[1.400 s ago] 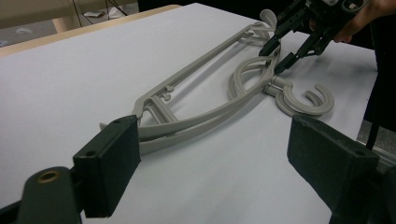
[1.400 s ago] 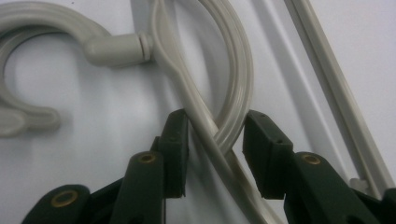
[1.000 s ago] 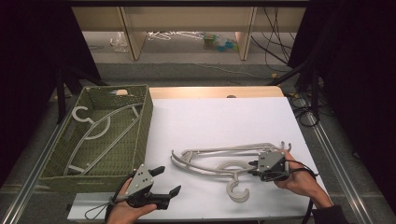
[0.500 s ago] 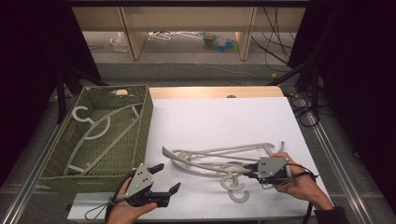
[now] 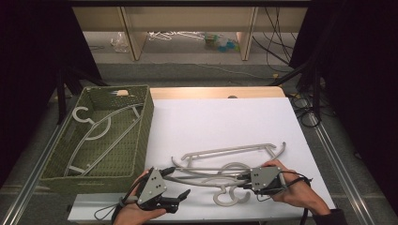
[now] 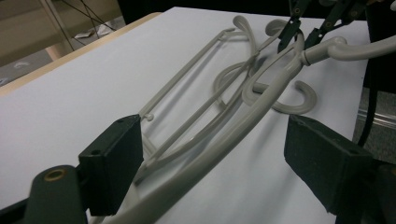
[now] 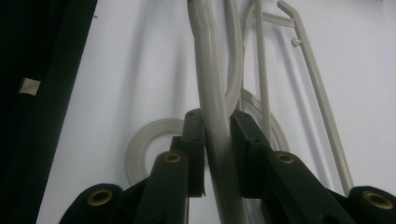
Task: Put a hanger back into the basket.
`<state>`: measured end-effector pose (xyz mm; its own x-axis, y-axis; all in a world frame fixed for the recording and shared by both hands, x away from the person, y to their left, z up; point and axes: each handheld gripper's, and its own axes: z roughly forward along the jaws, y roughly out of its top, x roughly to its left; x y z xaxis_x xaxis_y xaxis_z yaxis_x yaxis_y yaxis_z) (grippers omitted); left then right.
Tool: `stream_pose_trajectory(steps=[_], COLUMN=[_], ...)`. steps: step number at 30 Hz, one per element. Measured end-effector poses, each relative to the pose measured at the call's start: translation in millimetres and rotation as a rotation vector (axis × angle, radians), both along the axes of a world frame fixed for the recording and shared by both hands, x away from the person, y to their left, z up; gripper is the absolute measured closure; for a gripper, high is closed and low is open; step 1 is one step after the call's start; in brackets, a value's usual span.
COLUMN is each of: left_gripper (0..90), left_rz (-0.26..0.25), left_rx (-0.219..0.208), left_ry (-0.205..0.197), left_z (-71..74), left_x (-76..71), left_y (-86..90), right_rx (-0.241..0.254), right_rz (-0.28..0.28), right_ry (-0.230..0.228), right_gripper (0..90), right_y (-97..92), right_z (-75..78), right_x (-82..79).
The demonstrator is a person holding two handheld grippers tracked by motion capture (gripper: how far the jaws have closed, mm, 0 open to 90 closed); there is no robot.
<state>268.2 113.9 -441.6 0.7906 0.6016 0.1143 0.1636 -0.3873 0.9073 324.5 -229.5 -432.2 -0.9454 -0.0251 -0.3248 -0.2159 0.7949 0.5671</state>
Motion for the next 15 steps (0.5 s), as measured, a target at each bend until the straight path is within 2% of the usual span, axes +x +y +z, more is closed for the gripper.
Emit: stream_pose_trajectory(steps=[1, 2, 5, 7, 9, 11, 12, 15], left_gripper=[20.8, 22.3, 23.7, 24.0, 24.8, 27.0, 27.6, 32.6], left_rz=[-0.030, -0.064, -0.100, -0.116, -0.130, -0.143, -0.145, -0.163], left_rx=[0.021, 0.028, 0.071, 0.097, 0.105, 0.134, 0.129, 0.154], left_ry=[0.000, 0.013, 0.017, 0.005, 0.019, 0.010, 0.013, 0.007], left_z=[-0.7, -2.2, -4.5, -5.8, -6.8, -7.0, -7.8, -8.5], left_x=[0.0, -0.8, -1.2, -1.3, -0.8, 0.7, 0.9, 2.2], left_y=[-3.6, -8.3, -19.5, -25.6, -30.0, -32.1, -33.8, -37.1], right_rx=[-0.001, -0.006, -0.011, -0.015, -0.015, -0.021, -0.020, -0.019], right_rz=[0.004, 0.005, 0.025, 0.017, 0.032, 0.029, 0.031, 0.037], right_ry=[0.009, -0.001, 0.006, 0.001, 0.005, 0.002, 0.005, 0.001], right_gripper=[77.3, 77.2, 77.2, 77.2, 77.2, 77.2, 77.2, 77.2], right_y=[1.4, 2.4, 6.3, 6.7, 8.1, 8.9, 9.5, 11.5], right_z=[-0.3, -0.3, -0.7, -0.6, -1.0, -0.9, -0.8, -0.8], right_x=[-0.7, -1.3, -2.6, -3.5, -3.3, -4.3, -4.8, -5.5])
